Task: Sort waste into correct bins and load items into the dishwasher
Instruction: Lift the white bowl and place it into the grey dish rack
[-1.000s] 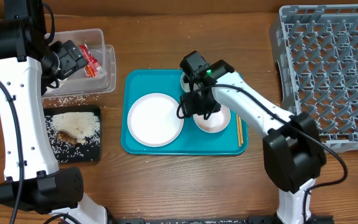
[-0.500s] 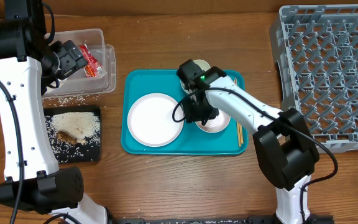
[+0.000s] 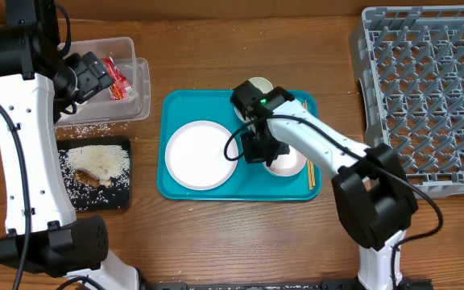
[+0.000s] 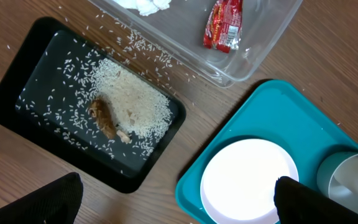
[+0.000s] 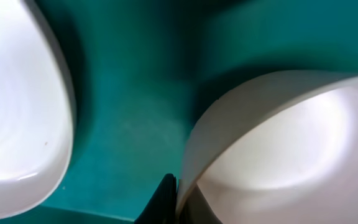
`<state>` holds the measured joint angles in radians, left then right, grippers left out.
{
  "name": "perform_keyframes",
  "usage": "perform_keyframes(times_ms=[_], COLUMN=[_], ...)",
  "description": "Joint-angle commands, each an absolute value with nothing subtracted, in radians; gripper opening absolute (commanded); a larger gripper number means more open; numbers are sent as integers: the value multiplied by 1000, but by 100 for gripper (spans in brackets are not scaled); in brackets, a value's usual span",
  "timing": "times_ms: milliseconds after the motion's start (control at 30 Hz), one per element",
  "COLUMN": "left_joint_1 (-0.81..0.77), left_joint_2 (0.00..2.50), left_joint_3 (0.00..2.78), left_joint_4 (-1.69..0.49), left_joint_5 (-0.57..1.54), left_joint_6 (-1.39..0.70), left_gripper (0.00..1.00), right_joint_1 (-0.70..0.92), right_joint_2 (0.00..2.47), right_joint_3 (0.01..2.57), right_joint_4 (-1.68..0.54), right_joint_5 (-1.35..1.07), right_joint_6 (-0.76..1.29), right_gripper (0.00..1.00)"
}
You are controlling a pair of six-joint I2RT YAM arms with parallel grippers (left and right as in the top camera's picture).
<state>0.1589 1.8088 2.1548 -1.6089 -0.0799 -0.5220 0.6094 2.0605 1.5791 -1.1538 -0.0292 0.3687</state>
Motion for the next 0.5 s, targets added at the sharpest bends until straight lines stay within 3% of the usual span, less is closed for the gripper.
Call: perform_keyframes(times_ms=[0,267,467], left_joint_1=[157,157,157], left_joint_2=[1817,1817,1817], left_joint_3=[2162,2162,2162], left_joint_4=[-1610,-1610,-1610], left_joint_5=[-89,-89,-89], left_joint_6=[-531,-531,-531], left_gripper=[100,100,100], right_joint_1=[609,492,261], right_joint_2=[1974,1796,1679], right_joint_3=[1636,1732,1769], right_joint_4=[-1191,-1285,-1287], right_joint_5=[-67,-69,-70], right_joint_6=[375,340,259], right_gripper=[4,4,4])
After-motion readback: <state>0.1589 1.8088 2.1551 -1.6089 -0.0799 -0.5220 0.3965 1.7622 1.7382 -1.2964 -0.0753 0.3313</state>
